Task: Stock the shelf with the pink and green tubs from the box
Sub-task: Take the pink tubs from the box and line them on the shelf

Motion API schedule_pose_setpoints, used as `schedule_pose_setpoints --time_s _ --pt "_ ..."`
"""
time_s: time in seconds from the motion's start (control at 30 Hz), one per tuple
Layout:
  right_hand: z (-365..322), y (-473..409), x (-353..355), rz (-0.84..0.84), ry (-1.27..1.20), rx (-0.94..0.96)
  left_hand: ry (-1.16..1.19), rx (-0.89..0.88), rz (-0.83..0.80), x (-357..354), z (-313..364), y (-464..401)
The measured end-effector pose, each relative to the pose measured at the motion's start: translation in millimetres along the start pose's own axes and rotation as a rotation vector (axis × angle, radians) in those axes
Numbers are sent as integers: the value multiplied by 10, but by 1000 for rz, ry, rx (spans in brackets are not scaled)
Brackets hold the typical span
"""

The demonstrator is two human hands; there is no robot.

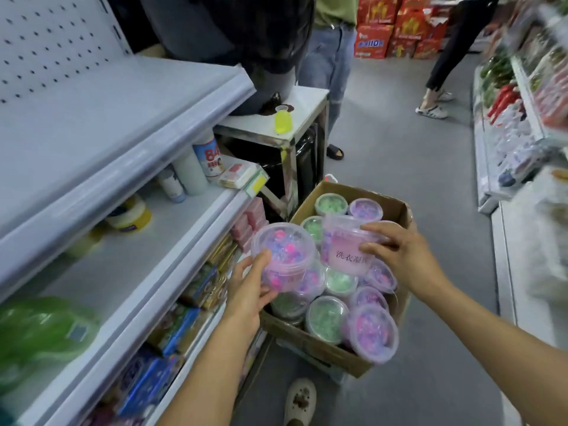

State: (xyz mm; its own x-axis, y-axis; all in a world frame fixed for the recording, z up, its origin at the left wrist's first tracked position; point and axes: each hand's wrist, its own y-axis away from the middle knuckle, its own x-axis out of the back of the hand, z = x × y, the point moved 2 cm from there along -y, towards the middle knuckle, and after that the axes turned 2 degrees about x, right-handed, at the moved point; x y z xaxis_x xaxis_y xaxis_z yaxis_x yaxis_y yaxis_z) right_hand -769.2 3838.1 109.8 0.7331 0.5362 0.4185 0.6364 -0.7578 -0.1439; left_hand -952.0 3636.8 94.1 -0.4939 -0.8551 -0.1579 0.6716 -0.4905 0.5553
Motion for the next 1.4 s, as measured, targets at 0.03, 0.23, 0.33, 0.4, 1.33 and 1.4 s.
schedule_pose_setpoints --time_s 0.03,0.23,0.33,0.4,1.33,1.4 --pt "-131 133 -12 -19 -6 13 0 -22 10 104 4 206" --pt "-967 779 -155 -149 11 153 11 -130 121 817 74 1258" --pt "-1392 977 -305 -215 -8 221 18 -197 173 1180 149 1740" --pt "-1683 1096 -438 -247 -12 287 34 -246 218 1423 223 2072" --pt "-4958 3336 -3475 -556 -243 668 225 -505 714 5331 631 5546" --pt "-5105 3484 -3750 -568 -212 707 262 -506 762 5567 586 5649"
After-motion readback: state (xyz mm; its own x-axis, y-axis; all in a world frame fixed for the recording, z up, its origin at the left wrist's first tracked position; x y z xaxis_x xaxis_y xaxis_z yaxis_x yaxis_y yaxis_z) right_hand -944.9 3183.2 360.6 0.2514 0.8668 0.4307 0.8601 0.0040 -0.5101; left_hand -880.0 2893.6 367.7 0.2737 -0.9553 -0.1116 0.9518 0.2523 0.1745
